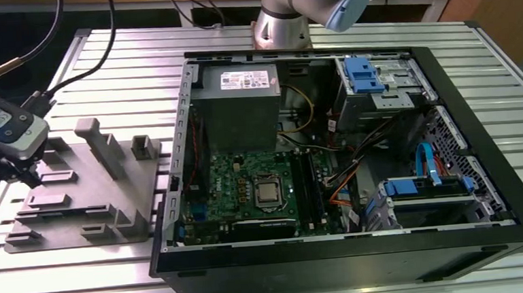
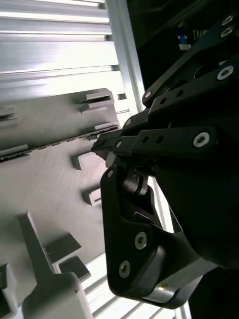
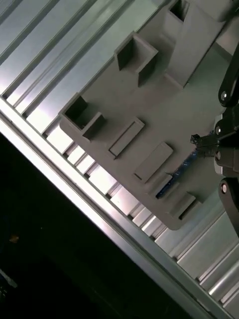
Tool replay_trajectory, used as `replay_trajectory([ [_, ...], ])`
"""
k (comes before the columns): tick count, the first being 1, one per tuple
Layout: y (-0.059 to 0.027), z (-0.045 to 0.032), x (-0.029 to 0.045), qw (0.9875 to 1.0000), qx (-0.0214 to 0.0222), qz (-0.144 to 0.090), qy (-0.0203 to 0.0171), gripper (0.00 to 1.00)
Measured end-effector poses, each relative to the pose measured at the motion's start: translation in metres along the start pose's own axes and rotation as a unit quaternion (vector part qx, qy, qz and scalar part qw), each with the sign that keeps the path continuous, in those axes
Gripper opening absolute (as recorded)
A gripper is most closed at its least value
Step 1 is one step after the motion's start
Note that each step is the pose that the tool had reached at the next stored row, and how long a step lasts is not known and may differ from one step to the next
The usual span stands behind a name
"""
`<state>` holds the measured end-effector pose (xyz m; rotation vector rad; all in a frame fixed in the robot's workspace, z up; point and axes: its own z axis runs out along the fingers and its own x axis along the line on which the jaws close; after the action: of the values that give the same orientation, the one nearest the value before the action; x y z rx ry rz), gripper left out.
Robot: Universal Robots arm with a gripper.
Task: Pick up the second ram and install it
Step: 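Pick up the second ram and move it above second insertion slot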
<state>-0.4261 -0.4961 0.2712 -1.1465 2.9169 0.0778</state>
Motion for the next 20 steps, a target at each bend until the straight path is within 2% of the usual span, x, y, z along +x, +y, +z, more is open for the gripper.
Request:
replay_trajectory([
  [5,-0.0001,0.002,0.0,0.999,-0.0011,-0.046,0.002,0.07],
  [8,-0.0001,0.0031,0.0001,0.9974,-0.0018,-0.073,0.0032,0.07],
  [10,-0.0002,0.0039,0.0001,0.9958,-0.0022,-0.091,0.004,0.07],
  [15,-0.0003,0.0058,0.0002,0.9907,-0.0033,-0.136,0.006,0.07],
  [20,-0.0003,0.0075,0.0002,0.9834,-0.0044,-0.181,0.008,0.07],
])
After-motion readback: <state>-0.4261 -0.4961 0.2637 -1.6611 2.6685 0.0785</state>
